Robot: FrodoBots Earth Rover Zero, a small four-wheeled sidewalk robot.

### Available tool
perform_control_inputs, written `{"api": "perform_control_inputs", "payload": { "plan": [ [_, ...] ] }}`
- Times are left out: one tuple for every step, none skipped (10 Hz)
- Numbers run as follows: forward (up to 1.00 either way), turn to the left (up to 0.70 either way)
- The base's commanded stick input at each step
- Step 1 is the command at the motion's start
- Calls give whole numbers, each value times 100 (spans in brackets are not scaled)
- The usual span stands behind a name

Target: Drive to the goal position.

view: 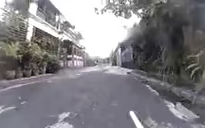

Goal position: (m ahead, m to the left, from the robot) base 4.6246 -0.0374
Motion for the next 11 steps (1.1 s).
{"api": "perform_control_inputs", "payload": {
  "plan": [
    [85,0],
    [85,0],
    [85,0],
    [85,0],
    [85,-2],
    [85,-16],
    [85,-33],
    [85,-33],
    [85,-33],
    [85,-33],
    [85,-33]
  ]
}}
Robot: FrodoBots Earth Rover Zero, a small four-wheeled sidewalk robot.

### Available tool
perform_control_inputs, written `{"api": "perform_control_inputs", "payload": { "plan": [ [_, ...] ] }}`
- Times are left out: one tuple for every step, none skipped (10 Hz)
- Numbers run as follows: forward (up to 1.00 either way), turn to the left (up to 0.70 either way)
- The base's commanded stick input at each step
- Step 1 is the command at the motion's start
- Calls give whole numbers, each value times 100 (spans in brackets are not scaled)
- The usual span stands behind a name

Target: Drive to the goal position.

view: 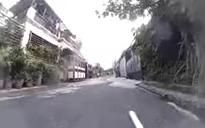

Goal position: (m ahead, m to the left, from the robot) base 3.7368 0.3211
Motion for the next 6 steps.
{"api": "perform_control_inputs", "payload": {
  "plan": [
    [85,-33],
    [85,-33],
    [85,-33],
    [85,-33],
    [85,-33],
    [85,-33]
  ]
}}
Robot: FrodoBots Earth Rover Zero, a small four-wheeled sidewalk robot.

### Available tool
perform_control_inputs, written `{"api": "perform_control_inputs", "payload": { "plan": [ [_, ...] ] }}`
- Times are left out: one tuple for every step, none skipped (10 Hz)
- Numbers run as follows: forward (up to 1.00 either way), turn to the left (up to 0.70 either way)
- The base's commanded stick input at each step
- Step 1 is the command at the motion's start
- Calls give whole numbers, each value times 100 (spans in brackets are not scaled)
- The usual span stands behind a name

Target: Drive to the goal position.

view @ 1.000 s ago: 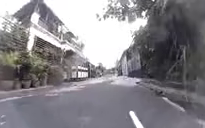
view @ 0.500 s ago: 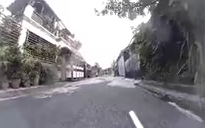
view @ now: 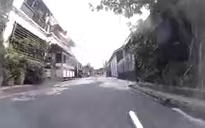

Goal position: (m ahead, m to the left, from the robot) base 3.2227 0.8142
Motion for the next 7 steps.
{"api": "perform_control_inputs", "payload": {
  "plan": [
    [85,-33],
    [85,-33],
    [85,-26],
    [85,-12],
    [85,0],
    [85,0],
    [85,0]
  ]
}}
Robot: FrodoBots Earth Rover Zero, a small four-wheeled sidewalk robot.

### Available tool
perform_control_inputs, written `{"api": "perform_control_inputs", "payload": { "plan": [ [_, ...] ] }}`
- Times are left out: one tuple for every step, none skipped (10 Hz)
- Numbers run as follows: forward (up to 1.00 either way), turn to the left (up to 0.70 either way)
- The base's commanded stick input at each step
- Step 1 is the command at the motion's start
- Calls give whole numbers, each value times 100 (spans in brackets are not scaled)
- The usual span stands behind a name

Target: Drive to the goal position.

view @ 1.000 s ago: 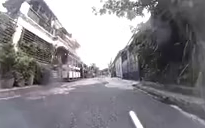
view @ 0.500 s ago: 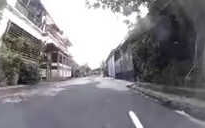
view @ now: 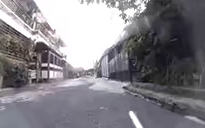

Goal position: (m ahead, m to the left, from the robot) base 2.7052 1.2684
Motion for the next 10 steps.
{"api": "perform_control_inputs", "payload": {
  "plan": [
    [85,0],
    [85,0],
    [85,0],
    [85,0],
    [85,0],
    [85,-2],
    [85,-6],
    [85,-10],
    [85,-15],
    [85,-19]
  ]
}}
